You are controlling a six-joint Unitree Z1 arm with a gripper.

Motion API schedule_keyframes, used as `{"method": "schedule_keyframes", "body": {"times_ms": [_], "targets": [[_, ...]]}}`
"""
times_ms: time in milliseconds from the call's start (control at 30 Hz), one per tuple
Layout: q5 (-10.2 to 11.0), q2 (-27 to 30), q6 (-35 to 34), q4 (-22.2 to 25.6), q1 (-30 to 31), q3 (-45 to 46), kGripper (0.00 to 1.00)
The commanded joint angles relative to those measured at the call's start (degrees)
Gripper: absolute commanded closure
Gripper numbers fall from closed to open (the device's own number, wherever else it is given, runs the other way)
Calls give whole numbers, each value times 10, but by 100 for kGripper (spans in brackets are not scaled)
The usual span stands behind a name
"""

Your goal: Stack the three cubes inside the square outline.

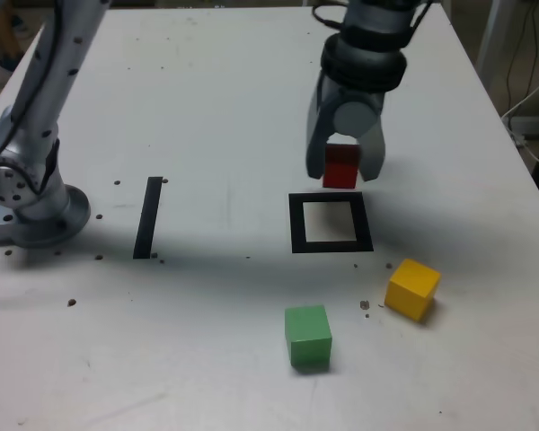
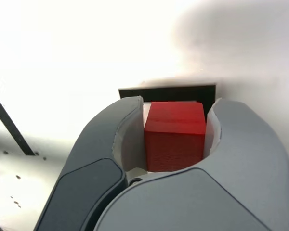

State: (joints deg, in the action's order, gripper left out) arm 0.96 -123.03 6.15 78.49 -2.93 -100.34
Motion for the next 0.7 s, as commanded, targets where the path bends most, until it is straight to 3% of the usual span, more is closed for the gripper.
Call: {"method": "schedule_keyframes", "body": {"times_ms": [0, 200, 467, 533, 667], "targets": [[-8, 7, -5, -16, 4, 22, 76], [-25, 13, -6, -54, 8, 62, 76], [-30, 16, -6, -79, 10, 85, 74], [-31, 16, -6, -88, 10, 91, 61], [-34, 15, -6, -106, 10, 105, 18]]}}
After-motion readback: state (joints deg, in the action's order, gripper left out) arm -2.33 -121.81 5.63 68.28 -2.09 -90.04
